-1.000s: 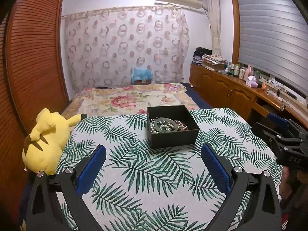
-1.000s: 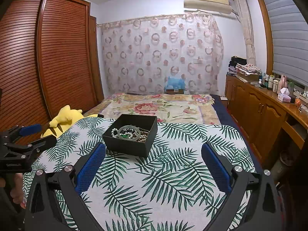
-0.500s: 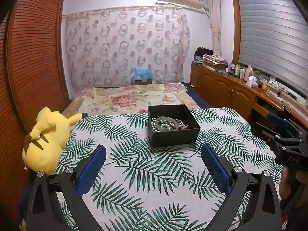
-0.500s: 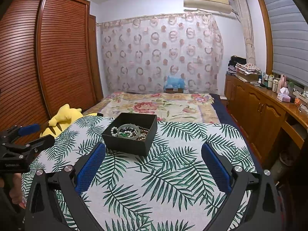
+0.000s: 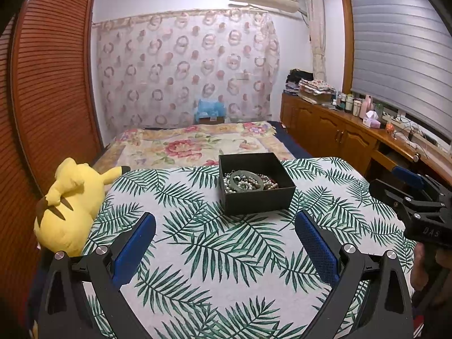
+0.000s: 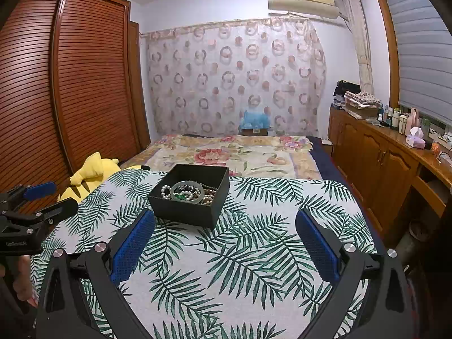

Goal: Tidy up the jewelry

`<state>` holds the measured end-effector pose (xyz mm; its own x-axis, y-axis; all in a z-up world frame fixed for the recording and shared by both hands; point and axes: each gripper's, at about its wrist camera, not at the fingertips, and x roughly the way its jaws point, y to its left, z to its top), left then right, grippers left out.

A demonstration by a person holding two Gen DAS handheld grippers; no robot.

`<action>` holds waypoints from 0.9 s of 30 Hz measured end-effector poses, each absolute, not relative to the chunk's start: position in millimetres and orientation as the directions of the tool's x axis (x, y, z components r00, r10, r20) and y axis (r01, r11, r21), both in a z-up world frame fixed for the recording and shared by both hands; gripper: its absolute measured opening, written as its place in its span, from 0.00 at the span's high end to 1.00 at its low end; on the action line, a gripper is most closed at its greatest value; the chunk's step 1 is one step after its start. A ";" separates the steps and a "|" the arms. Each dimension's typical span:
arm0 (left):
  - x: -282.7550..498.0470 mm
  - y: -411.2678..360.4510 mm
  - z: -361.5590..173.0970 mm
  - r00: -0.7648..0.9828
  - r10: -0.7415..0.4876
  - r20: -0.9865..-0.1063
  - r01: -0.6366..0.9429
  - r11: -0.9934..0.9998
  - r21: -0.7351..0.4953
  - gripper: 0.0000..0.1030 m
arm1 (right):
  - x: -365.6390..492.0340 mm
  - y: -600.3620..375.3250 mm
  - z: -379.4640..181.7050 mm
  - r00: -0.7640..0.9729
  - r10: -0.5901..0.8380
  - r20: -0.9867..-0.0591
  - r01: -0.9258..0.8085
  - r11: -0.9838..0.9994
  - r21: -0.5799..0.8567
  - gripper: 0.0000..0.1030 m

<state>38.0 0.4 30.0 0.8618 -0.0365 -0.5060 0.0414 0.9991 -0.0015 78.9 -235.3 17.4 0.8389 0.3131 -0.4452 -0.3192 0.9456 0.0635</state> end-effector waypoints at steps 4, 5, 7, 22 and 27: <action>37.9 0.7 29.9 0.862 -0.037 -0.506 0.041 0.999 -0.002 0.08 | 79.2 -235.4 16.0 0.838 0.312 -0.446 -0.318 0.946 0.064 0.03; 37.9 0.8 30.0 0.862 -0.037 -0.506 0.041 0.999 -0.002 0.08 | 79.0 -235.8 15.7 0.839 0.312 -0.447 -0.318 0.946 0.065 0.02; 38.0 0.7 29.9 0.862 -0.036 -0.506 0.041 0.999 -0.001 0.08 | 79.0 -235.2 16.2 0.839 0.312 -0.446 -0.319 0.946 0.063 0.02; 37.7 2.6 28.5 0.862 -0.035 -0.505 0.040 0.999 -0.002 0.08 | 79.3 -234.5 15.4 0.839 0.312 -0.446 -0.318 0.946 0.062 0.02; 36.4 2.0 27.8 0.863 -0.036 -0.505 0.040 0.999 -0.003 0.08 | 79.1 -235.6 14.7 0.839 0.312 -0.445 -0.319 0.946 0.062 0.02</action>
<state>36.4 2.0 27.8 0.8625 -0.0357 -0.5048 0.0396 0.9992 -0.0030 79.1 -235.6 14.7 0.8393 0.3123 -0.4449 -0.3192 0.9457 0.0617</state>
